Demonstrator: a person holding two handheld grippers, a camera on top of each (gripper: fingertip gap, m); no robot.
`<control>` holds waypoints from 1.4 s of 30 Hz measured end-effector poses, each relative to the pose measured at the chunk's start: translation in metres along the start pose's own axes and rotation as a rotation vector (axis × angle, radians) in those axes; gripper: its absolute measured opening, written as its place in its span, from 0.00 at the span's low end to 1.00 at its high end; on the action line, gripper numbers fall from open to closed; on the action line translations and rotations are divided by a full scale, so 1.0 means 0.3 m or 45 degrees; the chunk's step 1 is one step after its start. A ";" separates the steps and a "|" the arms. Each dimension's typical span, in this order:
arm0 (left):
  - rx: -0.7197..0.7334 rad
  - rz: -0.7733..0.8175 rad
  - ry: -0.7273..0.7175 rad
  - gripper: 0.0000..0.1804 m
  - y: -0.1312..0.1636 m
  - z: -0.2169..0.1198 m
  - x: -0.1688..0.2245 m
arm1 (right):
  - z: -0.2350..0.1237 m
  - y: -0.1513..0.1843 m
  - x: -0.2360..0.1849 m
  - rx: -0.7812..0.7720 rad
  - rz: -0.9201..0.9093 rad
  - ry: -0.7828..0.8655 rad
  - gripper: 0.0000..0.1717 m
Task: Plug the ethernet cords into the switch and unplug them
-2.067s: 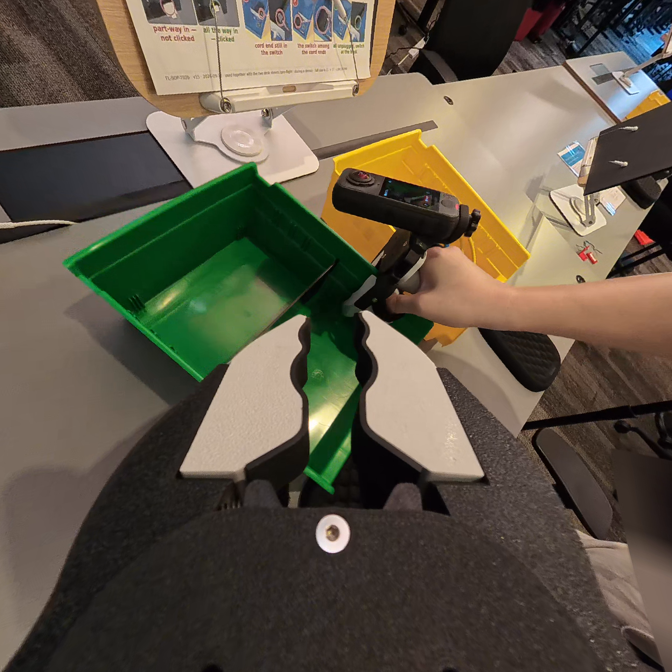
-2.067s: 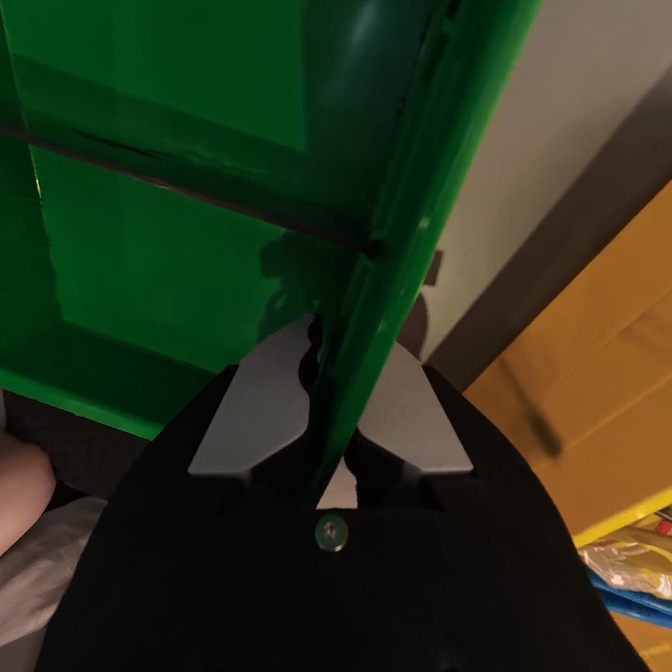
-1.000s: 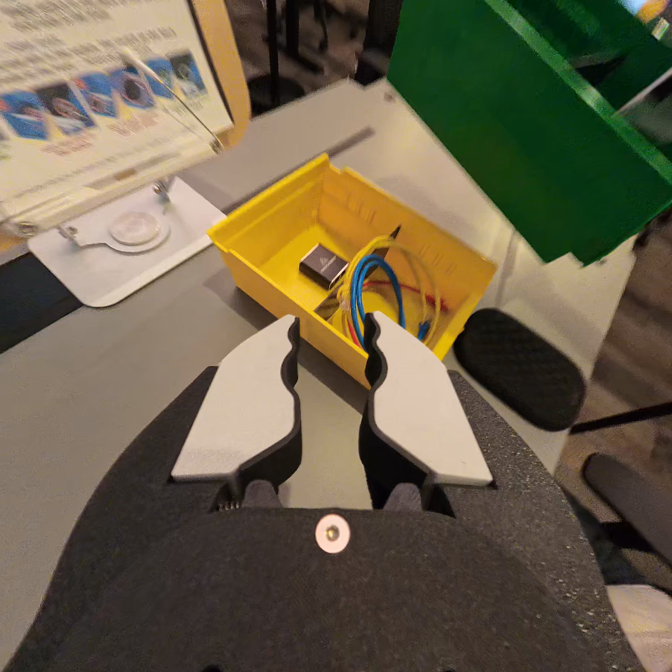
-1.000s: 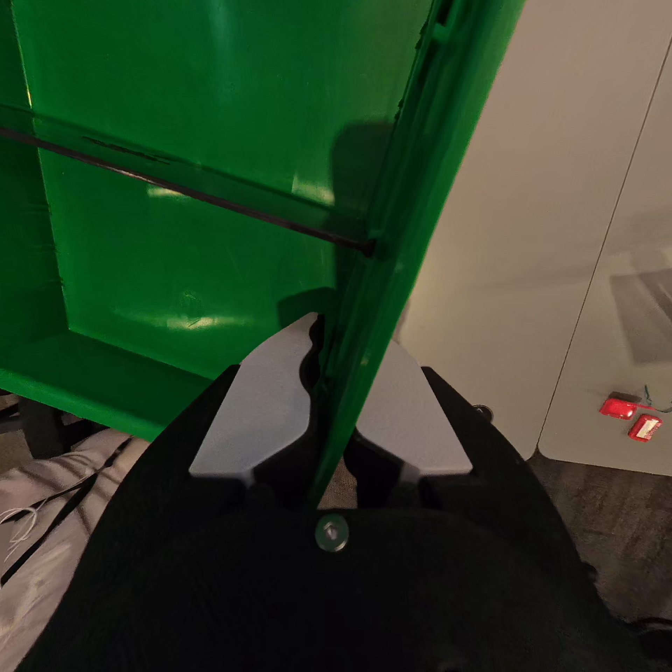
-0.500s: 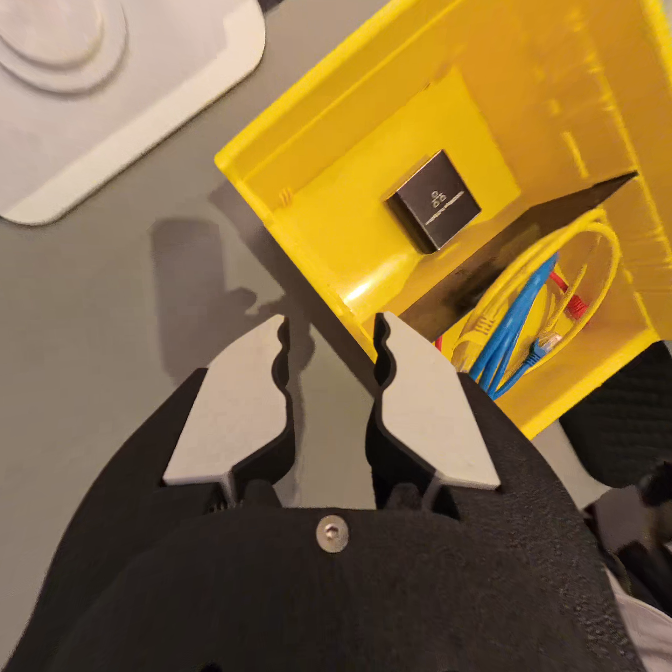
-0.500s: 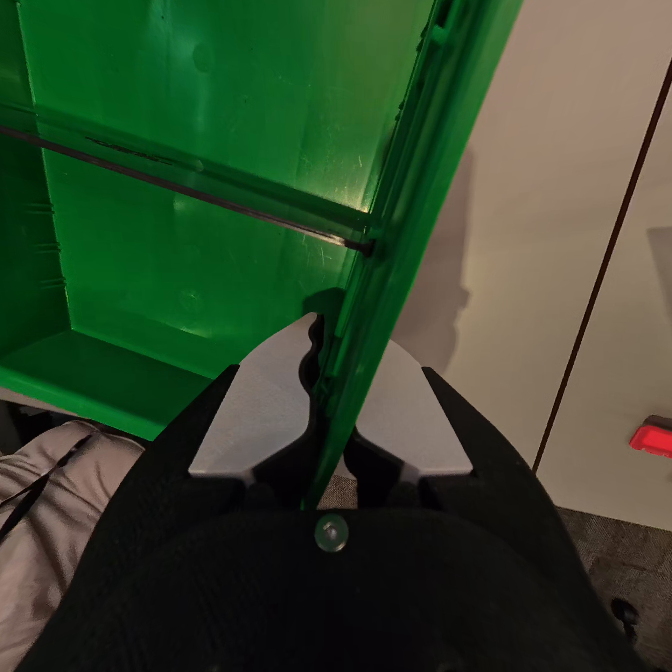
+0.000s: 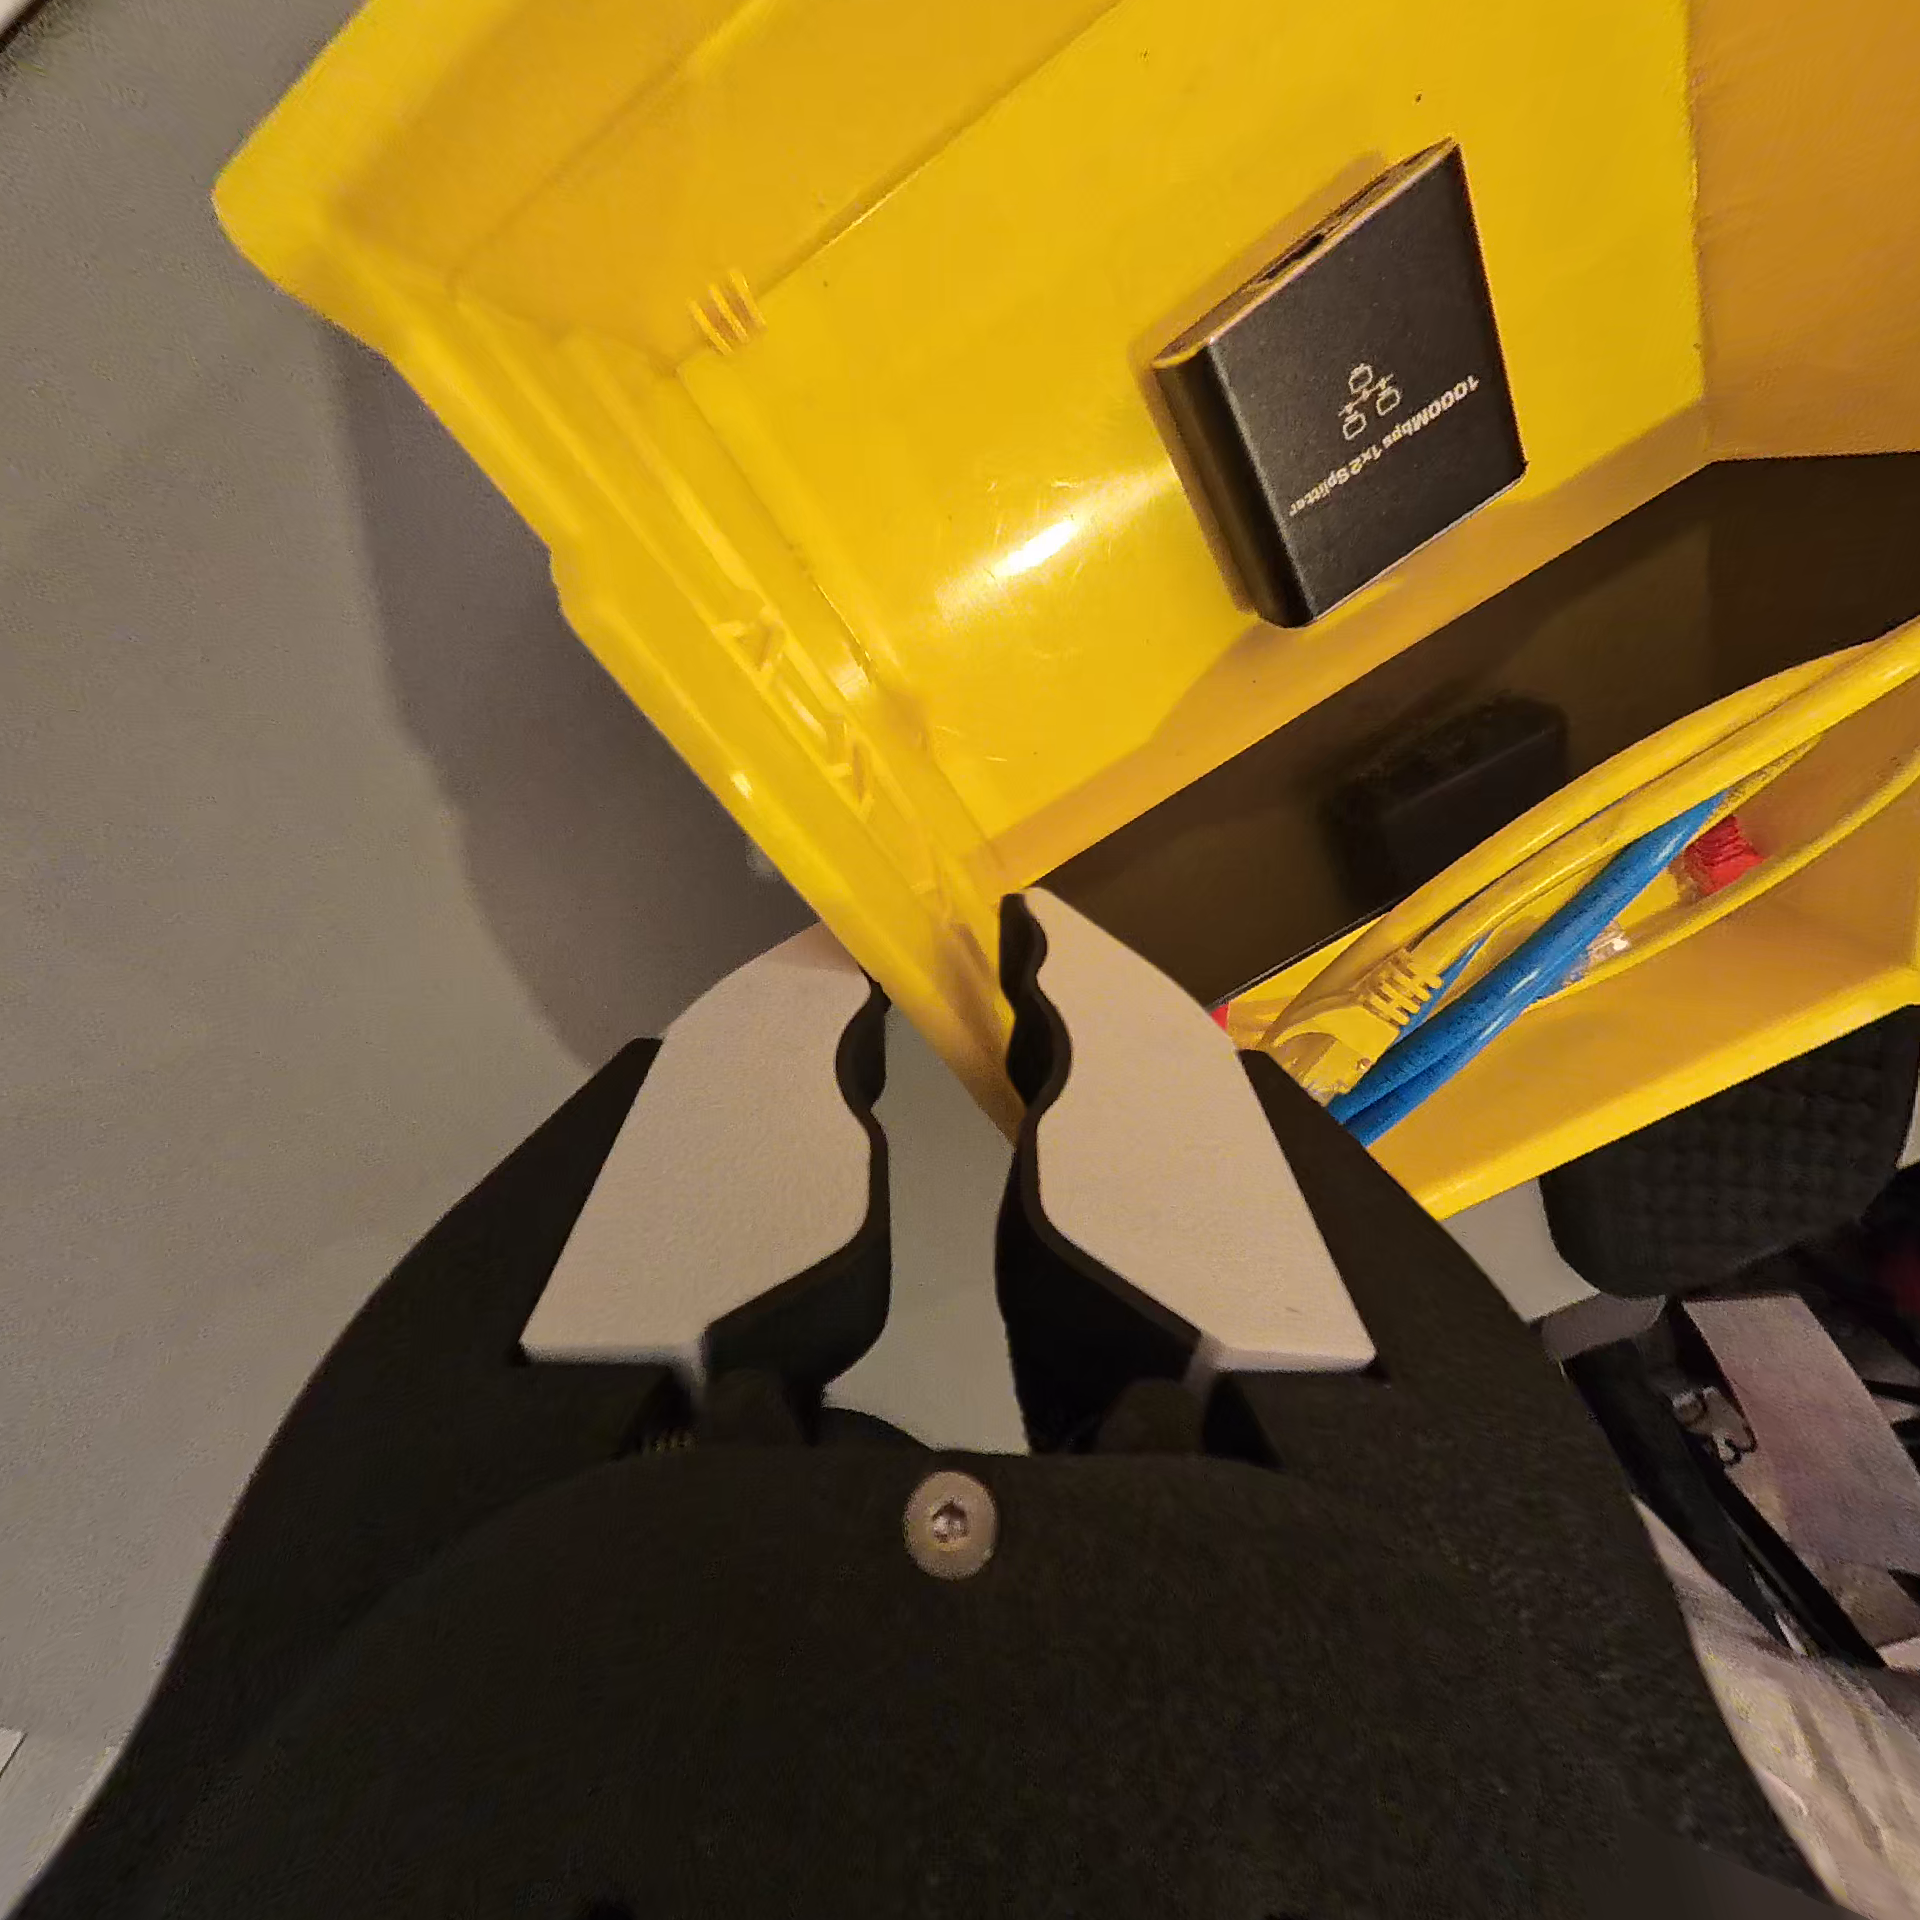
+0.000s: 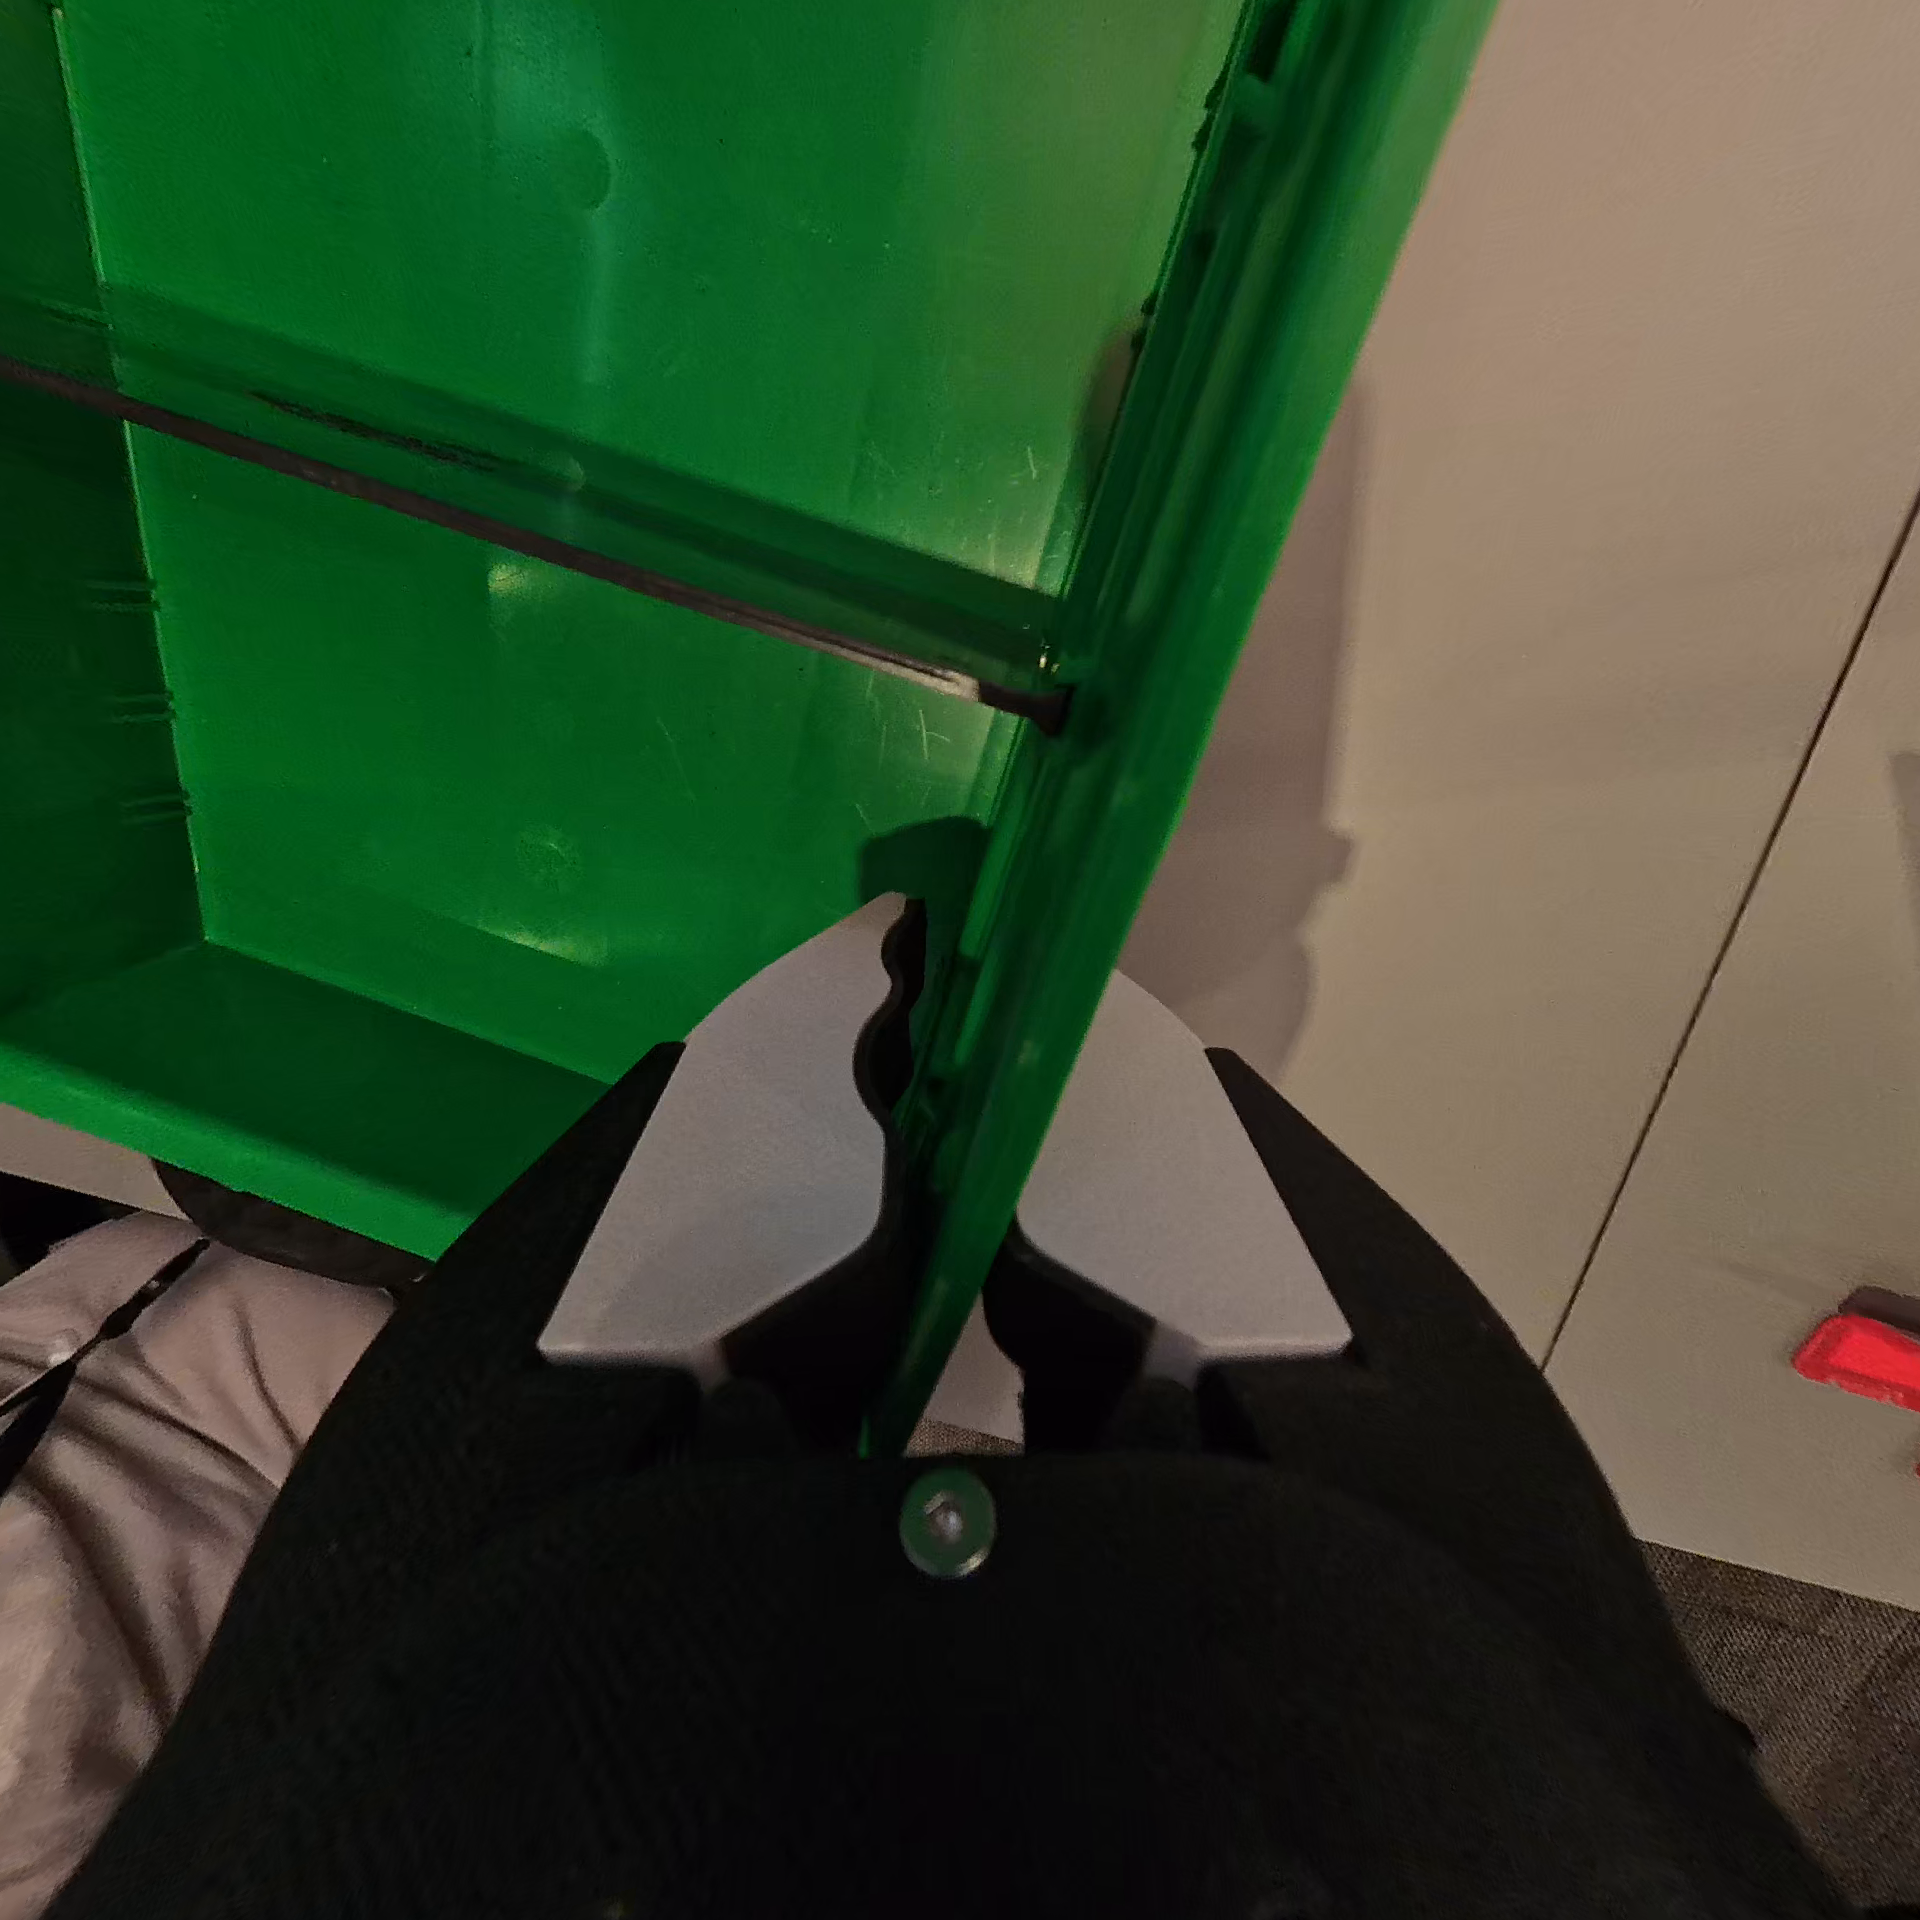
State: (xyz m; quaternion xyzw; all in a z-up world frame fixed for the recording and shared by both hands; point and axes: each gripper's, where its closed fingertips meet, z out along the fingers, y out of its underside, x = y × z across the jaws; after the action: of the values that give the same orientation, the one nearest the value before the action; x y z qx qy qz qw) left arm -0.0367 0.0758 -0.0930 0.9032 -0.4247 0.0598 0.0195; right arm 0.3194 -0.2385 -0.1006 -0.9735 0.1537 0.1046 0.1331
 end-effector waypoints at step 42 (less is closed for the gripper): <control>0.179 -0.358 -0.121 0.03 0.516 -0.151 -0.976 | 0.319 -0.291 -0.420 -0.137 -0.198 0.039 0.06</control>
State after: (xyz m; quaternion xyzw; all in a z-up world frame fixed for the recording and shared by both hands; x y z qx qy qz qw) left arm -0.3452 0.2048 -0.0869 0.9547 -0.2892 0.0434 -0.0557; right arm 0.2151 -0.0964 -0.1403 -0.9897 0.0739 0.0870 0.0859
